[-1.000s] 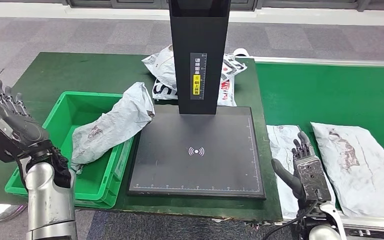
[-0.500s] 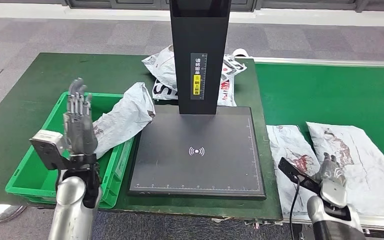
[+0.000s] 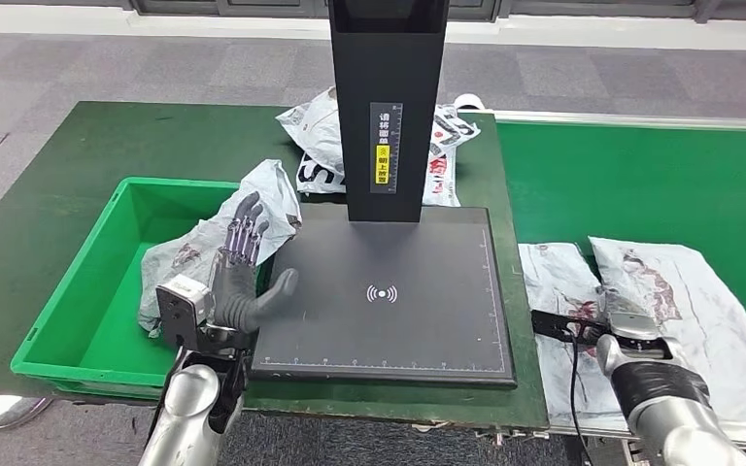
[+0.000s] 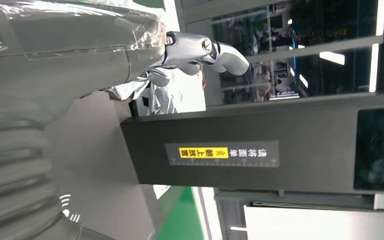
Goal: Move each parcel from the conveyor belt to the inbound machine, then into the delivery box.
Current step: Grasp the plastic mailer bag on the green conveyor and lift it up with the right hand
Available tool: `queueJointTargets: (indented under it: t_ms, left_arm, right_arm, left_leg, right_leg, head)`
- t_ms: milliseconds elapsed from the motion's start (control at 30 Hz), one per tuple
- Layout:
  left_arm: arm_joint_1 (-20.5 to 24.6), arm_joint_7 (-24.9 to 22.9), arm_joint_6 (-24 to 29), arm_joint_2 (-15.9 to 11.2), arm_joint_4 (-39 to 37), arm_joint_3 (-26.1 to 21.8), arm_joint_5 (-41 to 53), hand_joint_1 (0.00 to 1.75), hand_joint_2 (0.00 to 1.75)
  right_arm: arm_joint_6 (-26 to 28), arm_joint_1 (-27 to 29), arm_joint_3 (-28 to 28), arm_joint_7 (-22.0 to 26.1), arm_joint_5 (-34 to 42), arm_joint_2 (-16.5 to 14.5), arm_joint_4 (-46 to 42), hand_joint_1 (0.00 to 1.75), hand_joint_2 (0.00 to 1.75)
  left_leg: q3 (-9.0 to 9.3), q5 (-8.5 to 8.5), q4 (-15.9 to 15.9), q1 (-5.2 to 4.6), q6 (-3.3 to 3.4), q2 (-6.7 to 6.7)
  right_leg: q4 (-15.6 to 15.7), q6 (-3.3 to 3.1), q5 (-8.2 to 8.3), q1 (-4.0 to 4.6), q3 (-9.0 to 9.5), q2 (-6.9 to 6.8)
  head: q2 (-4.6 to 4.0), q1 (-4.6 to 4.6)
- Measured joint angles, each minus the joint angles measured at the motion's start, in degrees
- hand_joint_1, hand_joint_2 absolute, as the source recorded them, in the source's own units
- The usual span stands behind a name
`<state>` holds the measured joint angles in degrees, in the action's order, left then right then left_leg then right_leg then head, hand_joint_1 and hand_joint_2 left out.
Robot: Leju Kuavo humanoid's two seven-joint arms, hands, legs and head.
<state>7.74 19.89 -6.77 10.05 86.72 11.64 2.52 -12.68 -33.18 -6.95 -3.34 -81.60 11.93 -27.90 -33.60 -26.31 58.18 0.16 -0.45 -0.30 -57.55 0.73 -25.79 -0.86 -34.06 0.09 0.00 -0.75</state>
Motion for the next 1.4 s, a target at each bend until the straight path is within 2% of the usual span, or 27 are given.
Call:
queueJointTargets:
  t_ms: [100, 233, 433, 800, 1400]
  left_arm:
    - [-0.1, 0.0, 0.2, 0.0, -0.3, 0.2, 0.6, 0.00, 1.75]
    - [-0.4, -0.1, 0.8, 0.0, -0.3, 0.4, 1.7, 0.00, 1.75]
    - [-1.2, -0.2, 1.1, 0.0, 0.0, 0.4, 2.4, 0.00, 1.75]
    - [-3.3, 0.2, 1.8, 0.0, 0.5, 0.4, 3.0, 0.00, 1.75]
    - [-4.2, 0.3, 2.1, 0.0, 0.8, 0.4, 3.1, 0.00, 1.75]
  right_arm:
    - [0.1, -0.2, -1.4, 1.7, 0.8, 0.0, 0.9, 1.75, 1.75]
    - [0.9, -0.3, -2.9, 4.2, 3.7, 0.0, 1.7, 1.75, 1.75]
    - [2.8, -0.3, -4.8, 5.2, 7.9, 0.1, 2.0, 1.75, 1.75]
    - [5.2, -0.7, -5.5, 7.4, 15.9, 0.4, 1.9, 1.75, 1.75]
    - [6.0, -0.9, -5.5, 7.7, 18.1, 0.4, 1.8, 1.75, 1.75]
  left_leg:
    - [0.03, -0.05, 0.0, 0.00, -0.05, 0.15]
    - [0.06, -0.09, 0.0, 0.01, -0.13, 0.42]
    - [0.15, -0.18, -0.1, 0.19, -0.36, 0.99]
    - [0.21, -0.05, -0.3, 0.37, -0.75, 0.81]
    - [0.10, 0.01, -0.3, 0.23, -0.70, 0.53]
  right_leg:
    - [0.0, -0.02, 0.02, 0.00, -0.03, 0.13]
    - [0.0, -0.14, 0.09, 0.05, -0.09, 0.36]
    - [0.0, -0.40, 0.19, 0.18, -0.27, 0.93]
    - [-0.1, -0.76, 0.12, 0.36, -0.35, 0.77]
    - [-0.1, -0.71, 0.14, 0.26, -0.31, 0.45]
  head:
    - [0.00, -0.01]
    - [0.00, -0.01]
    - [0.00, 0.00]
    - [0.00, 0.01]
    - [0.00, 0.01]
